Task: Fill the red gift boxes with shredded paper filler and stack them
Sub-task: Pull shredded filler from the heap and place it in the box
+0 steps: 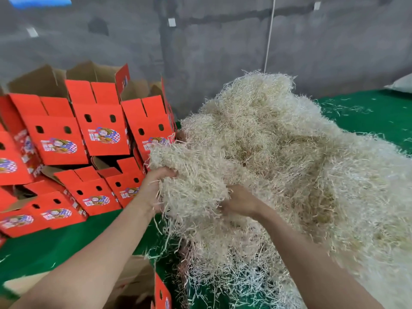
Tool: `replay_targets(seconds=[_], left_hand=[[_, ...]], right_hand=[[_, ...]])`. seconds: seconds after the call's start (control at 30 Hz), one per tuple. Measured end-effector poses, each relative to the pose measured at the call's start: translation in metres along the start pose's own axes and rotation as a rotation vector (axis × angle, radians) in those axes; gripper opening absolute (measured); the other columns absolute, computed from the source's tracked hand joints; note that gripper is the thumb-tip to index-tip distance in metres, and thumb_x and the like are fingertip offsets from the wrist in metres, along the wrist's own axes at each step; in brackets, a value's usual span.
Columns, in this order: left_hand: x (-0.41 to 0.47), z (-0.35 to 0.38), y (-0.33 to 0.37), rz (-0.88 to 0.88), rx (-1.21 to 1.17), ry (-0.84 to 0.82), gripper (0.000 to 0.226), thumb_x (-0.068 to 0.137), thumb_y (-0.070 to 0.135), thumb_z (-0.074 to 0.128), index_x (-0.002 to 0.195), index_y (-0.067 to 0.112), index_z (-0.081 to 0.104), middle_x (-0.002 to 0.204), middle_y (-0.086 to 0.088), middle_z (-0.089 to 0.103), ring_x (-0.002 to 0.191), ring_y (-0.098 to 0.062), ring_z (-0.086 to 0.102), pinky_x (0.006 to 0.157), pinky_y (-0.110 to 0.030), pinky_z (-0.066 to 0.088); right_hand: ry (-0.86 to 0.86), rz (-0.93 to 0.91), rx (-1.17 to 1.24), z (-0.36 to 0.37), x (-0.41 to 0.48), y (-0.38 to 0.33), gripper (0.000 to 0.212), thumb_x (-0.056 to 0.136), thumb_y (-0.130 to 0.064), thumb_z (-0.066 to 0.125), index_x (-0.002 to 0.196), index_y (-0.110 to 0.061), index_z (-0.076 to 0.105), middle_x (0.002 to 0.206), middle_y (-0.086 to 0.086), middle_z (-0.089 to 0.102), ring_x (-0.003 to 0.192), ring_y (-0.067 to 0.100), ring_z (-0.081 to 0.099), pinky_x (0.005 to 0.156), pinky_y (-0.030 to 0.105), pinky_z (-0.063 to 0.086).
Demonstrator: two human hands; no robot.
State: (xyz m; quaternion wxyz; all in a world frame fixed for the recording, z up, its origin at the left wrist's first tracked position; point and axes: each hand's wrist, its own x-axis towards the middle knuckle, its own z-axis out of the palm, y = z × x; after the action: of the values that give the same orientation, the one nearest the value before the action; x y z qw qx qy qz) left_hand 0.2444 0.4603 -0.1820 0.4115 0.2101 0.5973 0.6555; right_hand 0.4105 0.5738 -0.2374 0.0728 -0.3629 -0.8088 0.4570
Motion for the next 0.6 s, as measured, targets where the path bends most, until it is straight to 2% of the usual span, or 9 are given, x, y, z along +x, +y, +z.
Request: replay_targets(seconds=[0.07, 0.13, 0.2, 0.27, 0.33, 0.4, 0.5, 0.57, 0.6], left_hand=[[0.003, -0.006, -0.004, -0.034, 0.017, 0.051, 0.006, 0.080, 0.010, 0.053, 0.078, 0.014, 0.057, 0.069, -0.001, 0.066, 0.057, -0.012, 0.065, 0.047, -0.020, 0.046], [0.002, -0.009, -0.006, -0.060, 0.082, 0.038, 0.008, 0.075, 0.015, 0.059, 0.076, 0.016, 0.066, 0.081, -0.001, 0.063, 0.064, -0.016, 0.062, 0.054, -0.024, 0.040], [0.000, -0.008, -0.005, -0.086, 0.182, -0.022, 0.044, 0.057, 0.018, 0.068, 0.100, 0.008, 0.065, 0.098, -0.002, 0.059, 0.083, -0.021, 0.058, 0.059, -0.027, 0.043], [0.002, -0.006, -0.002, -0.134, 0.240, -0.090, 0.049, 0.054, 0.005, 0.070, 0.100, -0.012, 0.065, 0.099, -0.009, 0.060, 0.084, -0.025, 0.062, 0.068, -0.028, 0.046], [0.002, -0.001, 0.004, -0.157, 0.269, -0.166, 0.046, 0.056, 0.019, 0.080, 0.094, -0.005, 0.069, 0.097, -0.004, 0.060, 0.083, -0.019, 0.060, 0.076, -0.026, 0.041], [0.005, 0.000, 0.006, -0.143, 0.297, -0.175, 0.033, 0.073, 0.029, 0.072, 0.099, 0.009, 0.066, 0.112, 0.002, 0.053, 0.102, -0.014, 0.048, 0.088, -0.029, 0.034], [0.008, -0.001, 0.008, -0.161, 0.166, -0.122, 0.007, 0.081, 0.017, 0.061, 0.087, 0.017, 0.064, 0.096, 0.008, 0.060, 0.080, -0.014, 0.059, 0.066, -0.027, 0.046], [0.009, -0.002, 0.007, -0.167, 0.086, -0.116, 0.031, 0.064, 0.023, 0.071, 0.093, 0.013, 0.064, 0.095, -0.003, 0.066, 0.070, -0.020, 0.066, 0.056, -0.029, 0.052], [0.010, -0.003, 0.006, -0.167, 0.075, -0.094, 0.046, 0.055, 0.025, 0.076, 0.098, 0.015, 0.064, 0.107, -0.005, 0.064, 0.079, -0.023, 0.066, 0.063, -0.033, 0.053]], right_hand=[[0.032, 0.053, -0.157, -0.008, 0.003, 0.010, 0.061, 0.086, -0.014, 0.062, 0.139, 0.000, 0.034, 0.132, 0.019, 0.051, 0.117, 0.029, 0.055, 0.096, 0.033, 0.044], [0.057, 0.056, -0.216, -0.021, 0.006, 0.018, 0.058, 0.084, -0.004, 0.057, 0.138, -0.003, 0.036, 0.141, 0.016, 0.043, 0.107, 0.021, 0.058, 0.091, 0.031, 0.048], [0.151, 0.038, -0.101, -0.029, 0.010, 0.019, 0.061, 0.078, 0.011, 0.051, 0.136, -0.002, 0.039, 0.141, 0.015, 0.042, 0.089, 0.016, 0.061, 0.079, 0.028, 0.054], [0.299, 0.001, -0.079, -0.037, 0.018, 0.019, 0.052, 0.078, 0.017, 0.049, 0.127, 0.000, 0.049, 0.130, 0.010, 0.051, 0.089, 0.018, 0.062, 0.075, 0.024, 0.052], [0.411, -0.015, -0.172, -0.045, 0.025, 0.027, 0.029, 0.083, 0.013, 0.052, 0.106, -0.003, 0.060, 0.105, 0.002, 0.060, 0.076, 0.010, 0.060, 0.065, 0.015, 0.048], [0.455, 0.074, -0.346, -0.050, 0.021, 0.045, 0.019, 0.086, 0.000, 0.057, 0.104, -0.005, 0.058, 0.100, 0.002, 0.062, 0.073, 0.011, 0.057, 0.066, 0.017, 0.048], [0.277, 0.233, -0.579, -0.052, 0.008, 0.071, 0.026, 0.087, -0.013, 0.062, 0.111, -0.007, 0.053, 0.112, 0.006, 0.061, 0.090, 0.017, 0.059, 0.076, 0.022, 0.045], [0.123, 0.173, -0.561, -0.054, 0.002, 0.065, 0.041, 0.085, -0.018, 0.065, 0.121, -0.005, 0.050, 0.127, 0.007, 0.053, 0.106, 0.020, 0.055, 0.092, 0.027, 0.046], [0.058, 0.100, -0.523, -0.058, 0.000, 0.054, 0.056, 0.082, -0.021, 0.068, 0.130, -0.006, 0.044, 0.132, 0.005, 0.048, 0.114, 0.021, 0.050, 0.101, 0.034, 0.042]])
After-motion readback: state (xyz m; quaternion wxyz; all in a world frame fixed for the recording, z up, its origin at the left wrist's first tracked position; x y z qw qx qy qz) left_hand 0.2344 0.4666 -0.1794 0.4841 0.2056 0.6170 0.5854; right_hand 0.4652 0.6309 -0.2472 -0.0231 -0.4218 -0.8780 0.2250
